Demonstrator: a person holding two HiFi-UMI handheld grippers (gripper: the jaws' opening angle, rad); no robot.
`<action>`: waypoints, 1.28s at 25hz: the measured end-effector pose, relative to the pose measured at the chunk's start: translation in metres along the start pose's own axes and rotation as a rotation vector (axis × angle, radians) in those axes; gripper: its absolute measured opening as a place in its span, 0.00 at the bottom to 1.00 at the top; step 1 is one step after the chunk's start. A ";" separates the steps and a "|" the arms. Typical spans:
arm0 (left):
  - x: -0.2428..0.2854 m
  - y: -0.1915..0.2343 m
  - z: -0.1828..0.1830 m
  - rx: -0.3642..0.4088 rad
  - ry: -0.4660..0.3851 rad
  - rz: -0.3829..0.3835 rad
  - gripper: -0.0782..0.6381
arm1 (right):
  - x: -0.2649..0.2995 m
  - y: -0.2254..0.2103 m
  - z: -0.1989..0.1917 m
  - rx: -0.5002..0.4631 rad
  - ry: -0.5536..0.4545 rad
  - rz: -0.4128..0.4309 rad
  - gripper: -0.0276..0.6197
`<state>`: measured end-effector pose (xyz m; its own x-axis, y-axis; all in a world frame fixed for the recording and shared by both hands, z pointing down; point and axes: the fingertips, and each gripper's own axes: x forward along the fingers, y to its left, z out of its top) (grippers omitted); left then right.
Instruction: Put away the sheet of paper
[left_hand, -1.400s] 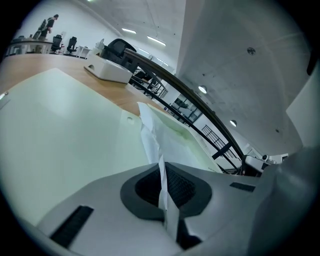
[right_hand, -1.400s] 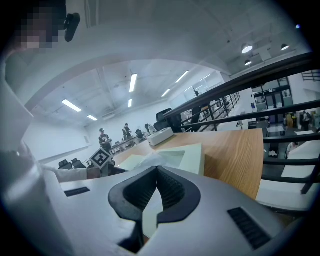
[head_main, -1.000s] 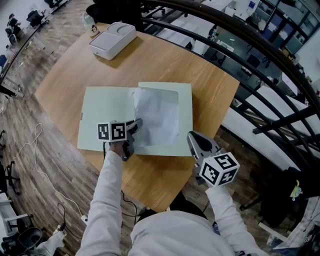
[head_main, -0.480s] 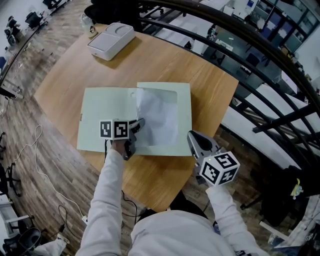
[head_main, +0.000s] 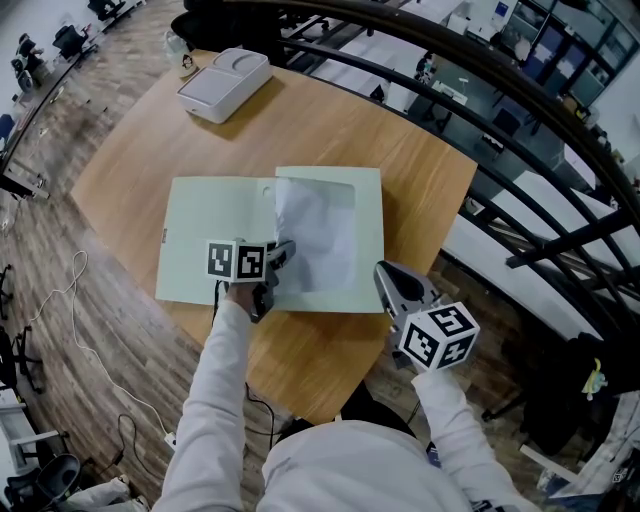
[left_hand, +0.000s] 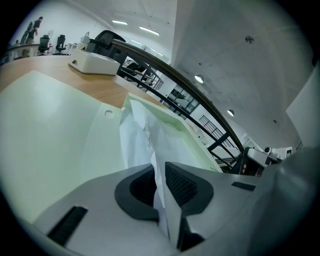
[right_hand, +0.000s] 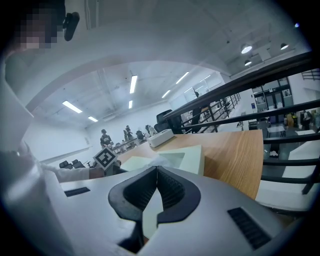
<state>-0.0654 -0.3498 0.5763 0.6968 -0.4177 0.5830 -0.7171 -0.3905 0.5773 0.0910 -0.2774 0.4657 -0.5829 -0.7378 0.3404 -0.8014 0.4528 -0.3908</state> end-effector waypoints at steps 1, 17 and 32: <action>0.000 -0.002 0.000 0.012 0.003 -0.003 0.19 | 0.000 0.000 0.000 -0.001 -0.001 0.001 0.09; -0.029 0.006 0.007 0.188 -0.057 0.208 0.36 | -0.004 0.016 0.000 -0.022 -0.009 0.018 0.09; -0.099 -0.027 0.031 0.313 -0.273 0.307 0.23 | -0.016 0.041 0.007 -0.074 -0.044 0.020 0.09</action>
<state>-0.1151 -0.3233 0.4854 0.4543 -0.7344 0.5043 -0.8870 -0.4256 0.1793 0.0680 -0.2508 0.4382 -0.5938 -0.7487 0.2946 -0.7982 0.5023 -0.3324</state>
